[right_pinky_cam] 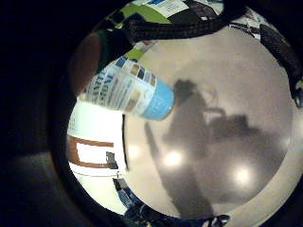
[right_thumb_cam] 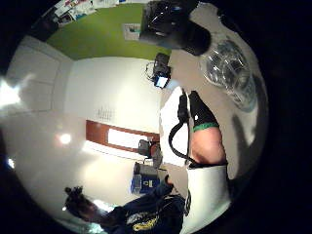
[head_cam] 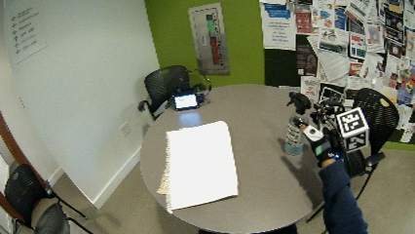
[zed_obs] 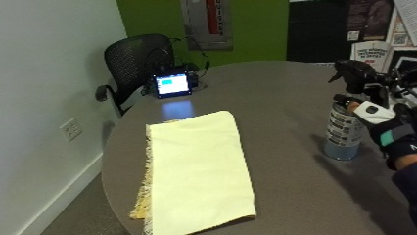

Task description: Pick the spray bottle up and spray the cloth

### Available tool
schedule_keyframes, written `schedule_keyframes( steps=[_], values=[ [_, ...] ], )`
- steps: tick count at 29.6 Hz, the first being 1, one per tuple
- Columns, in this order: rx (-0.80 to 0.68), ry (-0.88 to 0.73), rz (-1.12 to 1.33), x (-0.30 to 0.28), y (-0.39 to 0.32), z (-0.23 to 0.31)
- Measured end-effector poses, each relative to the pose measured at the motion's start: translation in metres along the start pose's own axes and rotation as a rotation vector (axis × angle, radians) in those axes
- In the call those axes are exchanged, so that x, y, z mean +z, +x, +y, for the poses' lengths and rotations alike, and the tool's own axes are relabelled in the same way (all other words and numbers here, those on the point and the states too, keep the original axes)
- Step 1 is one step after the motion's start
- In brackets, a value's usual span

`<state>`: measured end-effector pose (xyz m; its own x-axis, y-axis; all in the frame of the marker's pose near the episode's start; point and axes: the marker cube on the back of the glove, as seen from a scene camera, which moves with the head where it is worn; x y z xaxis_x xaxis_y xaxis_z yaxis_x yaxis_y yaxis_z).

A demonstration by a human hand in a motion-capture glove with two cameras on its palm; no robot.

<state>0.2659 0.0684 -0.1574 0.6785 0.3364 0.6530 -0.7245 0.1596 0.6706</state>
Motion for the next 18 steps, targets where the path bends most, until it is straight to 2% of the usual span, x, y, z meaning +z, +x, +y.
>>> schedule_keyframes(
  steps=[3,18],
  values=[
    [0.105,0.025,-0.014,-0.003,0.003,-0.009],
    [0.140,0.125,-0.202,0.049,0.023,-0.042]
  ],
)
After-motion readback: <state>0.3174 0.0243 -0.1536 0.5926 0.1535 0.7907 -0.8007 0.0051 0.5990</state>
